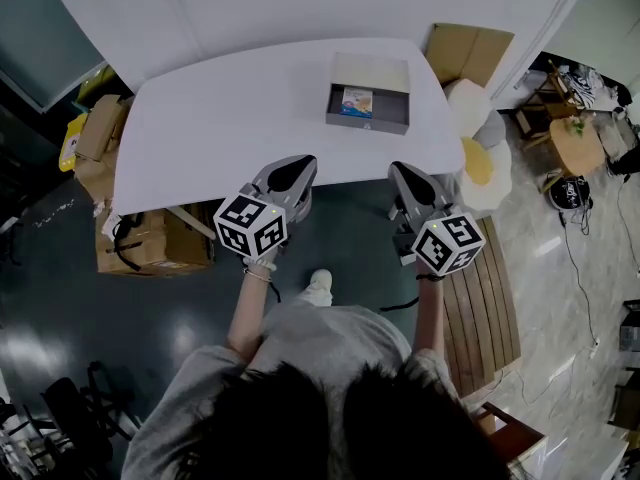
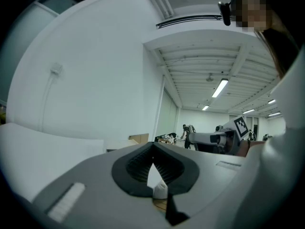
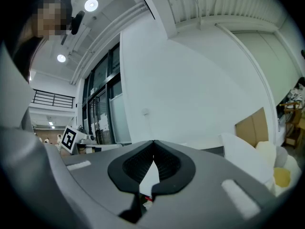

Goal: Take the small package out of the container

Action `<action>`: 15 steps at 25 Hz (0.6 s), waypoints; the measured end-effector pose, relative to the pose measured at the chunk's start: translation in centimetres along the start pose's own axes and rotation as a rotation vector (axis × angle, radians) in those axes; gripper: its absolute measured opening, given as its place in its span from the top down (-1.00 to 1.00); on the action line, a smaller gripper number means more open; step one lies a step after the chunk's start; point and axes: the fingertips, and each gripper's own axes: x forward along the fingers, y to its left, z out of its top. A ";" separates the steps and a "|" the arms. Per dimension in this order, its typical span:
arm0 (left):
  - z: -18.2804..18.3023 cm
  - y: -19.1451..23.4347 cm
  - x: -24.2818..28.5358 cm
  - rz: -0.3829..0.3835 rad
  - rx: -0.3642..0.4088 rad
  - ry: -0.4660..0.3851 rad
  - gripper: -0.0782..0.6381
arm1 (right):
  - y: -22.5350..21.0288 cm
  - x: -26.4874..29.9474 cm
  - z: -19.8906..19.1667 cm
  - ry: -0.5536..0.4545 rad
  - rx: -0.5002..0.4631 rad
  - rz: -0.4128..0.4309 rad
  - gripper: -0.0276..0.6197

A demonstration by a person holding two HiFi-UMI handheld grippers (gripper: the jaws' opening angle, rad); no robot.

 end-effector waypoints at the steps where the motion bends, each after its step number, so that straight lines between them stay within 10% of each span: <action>1: 0.0 0.3 0.3 -0.004 -0.001 0.001 0.80 | -0.3 0.2 0.0 -0.002 0.004 -0.003 0.88; 15: -0.1 3.3 4.4 -0.071 -0.014 0.019 0.80 | -2.8 3.4 -0.5 0.004 0.027 -0.054 0.88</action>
